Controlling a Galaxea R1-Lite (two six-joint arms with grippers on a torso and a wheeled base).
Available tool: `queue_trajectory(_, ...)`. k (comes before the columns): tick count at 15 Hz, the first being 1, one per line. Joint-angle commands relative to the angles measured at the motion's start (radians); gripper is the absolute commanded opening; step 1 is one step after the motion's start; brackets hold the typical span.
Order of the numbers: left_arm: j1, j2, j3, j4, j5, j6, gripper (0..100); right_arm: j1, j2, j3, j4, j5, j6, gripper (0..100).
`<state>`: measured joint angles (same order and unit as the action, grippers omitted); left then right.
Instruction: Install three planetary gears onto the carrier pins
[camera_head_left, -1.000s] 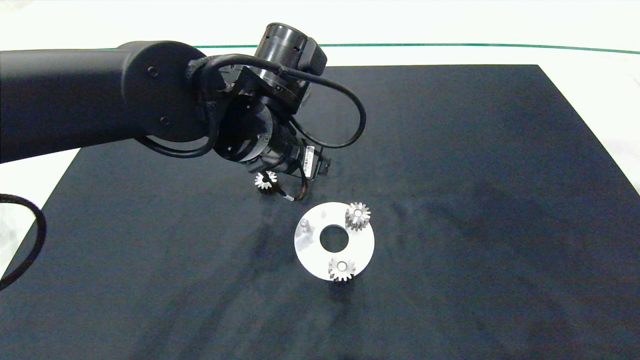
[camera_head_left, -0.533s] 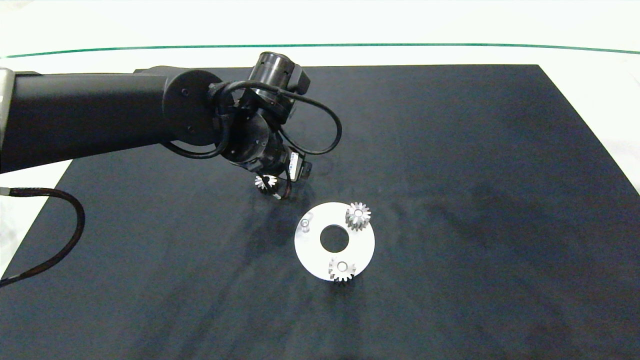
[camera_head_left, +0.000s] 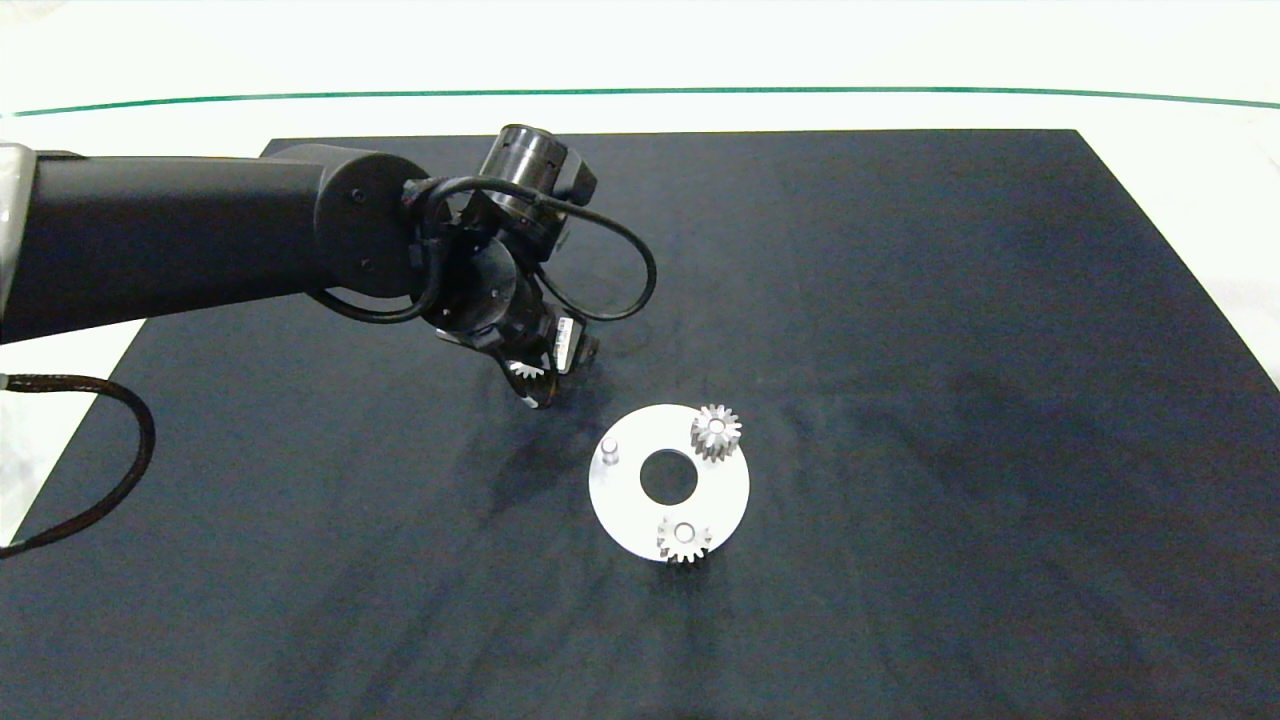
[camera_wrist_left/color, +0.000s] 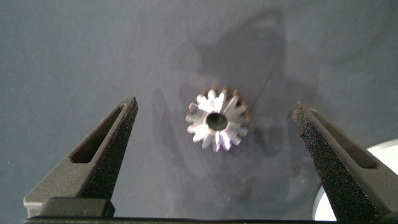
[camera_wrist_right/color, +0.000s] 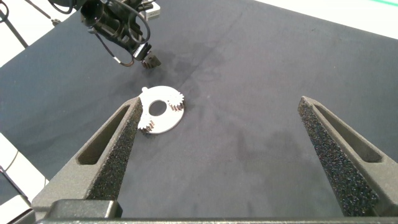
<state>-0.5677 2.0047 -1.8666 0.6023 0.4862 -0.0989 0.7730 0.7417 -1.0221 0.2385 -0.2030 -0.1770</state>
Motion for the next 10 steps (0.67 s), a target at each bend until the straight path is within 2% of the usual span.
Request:
queue_trajectory(1, 0.011, -0.007, 0.023, 0.007, 0.003, -0.004, 100, 0.0, -0.005, -0.001, 0.001, -0.001, -0.001, 100)
queue_trajectory(4, 0.009, -0.003, 0.027, 0.007, -0.001, -0.004, 100, 0.0, -0.005, -0.003, -0.001, -0.001, -0.001, 100)
queue_trajectory(7, 0.009, 0.0, 0.024, 0.002, -0.049, -0.024, 100, 0.0, -0.007, -0.003, -0.001, -0.001, -0.001, 100)
queue_trajectory(10, 0.023, 0.011, 0.026, 0.002, -0.052, -0.027, 100, 0.0, -0.005, -0.003, -0.001, 0.0, -0.001, 100)
